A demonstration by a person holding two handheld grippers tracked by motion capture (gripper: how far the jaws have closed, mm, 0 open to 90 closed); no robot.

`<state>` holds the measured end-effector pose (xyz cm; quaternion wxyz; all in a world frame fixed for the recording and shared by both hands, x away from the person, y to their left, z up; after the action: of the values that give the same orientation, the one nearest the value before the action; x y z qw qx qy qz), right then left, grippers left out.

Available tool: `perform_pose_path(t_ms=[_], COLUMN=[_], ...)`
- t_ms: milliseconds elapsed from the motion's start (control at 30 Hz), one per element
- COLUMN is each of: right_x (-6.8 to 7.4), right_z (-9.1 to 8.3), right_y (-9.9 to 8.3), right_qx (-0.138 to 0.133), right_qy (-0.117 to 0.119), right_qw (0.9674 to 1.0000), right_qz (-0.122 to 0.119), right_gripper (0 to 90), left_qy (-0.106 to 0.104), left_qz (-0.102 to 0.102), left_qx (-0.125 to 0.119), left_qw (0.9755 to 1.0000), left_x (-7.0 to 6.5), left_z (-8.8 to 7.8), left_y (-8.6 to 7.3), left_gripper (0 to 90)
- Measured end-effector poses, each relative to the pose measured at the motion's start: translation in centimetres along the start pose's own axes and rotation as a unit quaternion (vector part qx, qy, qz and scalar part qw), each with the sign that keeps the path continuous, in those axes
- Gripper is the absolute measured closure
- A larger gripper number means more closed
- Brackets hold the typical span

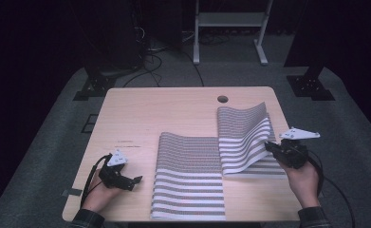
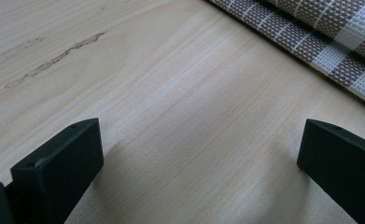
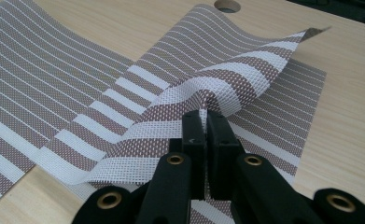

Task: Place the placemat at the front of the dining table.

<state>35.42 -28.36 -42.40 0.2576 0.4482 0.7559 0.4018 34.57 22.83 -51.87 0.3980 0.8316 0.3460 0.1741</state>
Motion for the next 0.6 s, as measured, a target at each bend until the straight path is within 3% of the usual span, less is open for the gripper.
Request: perform_pose_path(t_ms=[600], right_x=[1.9], right_z=[4.3], right_y=[1.6], right_qx=[0.004], right_qy=[0.026], right_qw=[0.9995], right_qz=[-0.014], right_gripper=[87.2], left_qy=[0.000], left_qz=[0.000], left_qx=[0.000], left_qw=[1.0000], left_x=[0.0], left_z=[0.0], left_y=[0.0], left_gripper=[0.0])
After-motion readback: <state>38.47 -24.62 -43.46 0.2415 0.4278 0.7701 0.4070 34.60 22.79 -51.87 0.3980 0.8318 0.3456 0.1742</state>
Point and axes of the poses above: each handheld gripper's, and its own axes: z roughly forward along the jaws, y roughly out of its top, x roughly to its left, the point moved 5 cm from there along z, roughly forward along the jaws, and after that the axes turned 6 degrees about -x, right-handed, at the moved point
